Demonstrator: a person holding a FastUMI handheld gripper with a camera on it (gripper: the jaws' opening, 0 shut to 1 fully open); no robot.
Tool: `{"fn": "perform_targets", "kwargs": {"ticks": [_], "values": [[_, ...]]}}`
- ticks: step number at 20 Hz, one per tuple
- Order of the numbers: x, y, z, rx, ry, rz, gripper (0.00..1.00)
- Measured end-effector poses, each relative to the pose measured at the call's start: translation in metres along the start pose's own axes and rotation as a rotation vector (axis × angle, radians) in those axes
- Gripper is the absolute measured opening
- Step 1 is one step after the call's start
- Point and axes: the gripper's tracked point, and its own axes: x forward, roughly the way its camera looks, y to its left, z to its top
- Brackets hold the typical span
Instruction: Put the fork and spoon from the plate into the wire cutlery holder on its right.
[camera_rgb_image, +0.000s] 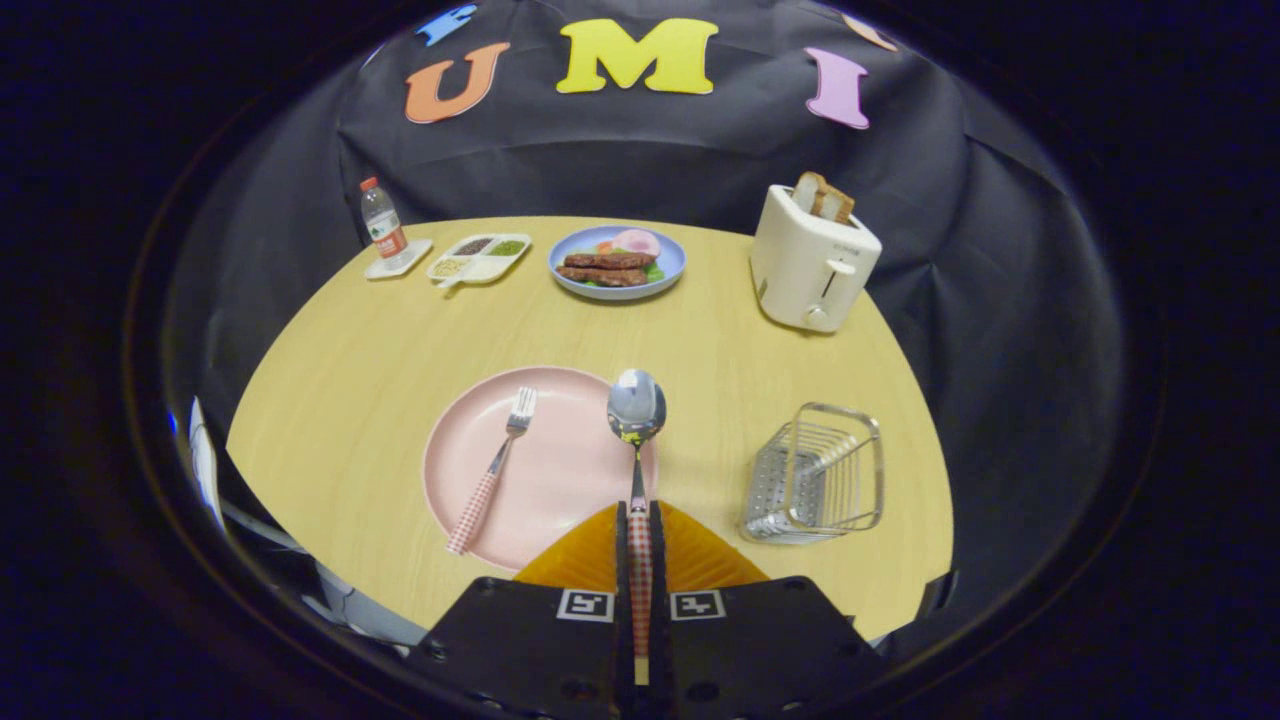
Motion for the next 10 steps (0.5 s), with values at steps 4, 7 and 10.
{"fn": "perform_targets", "kwargs": {"ticks": [4,7,10], "values": [[-0.020,-0.041,0.013,0.015,0.016,0.010,0.06],[-0.027,-0.068,0.015,0.045,0.056,0.039,0.05],[-0.031,-0.098,0.014,0.082,0.098,0.028,0.06]]}}
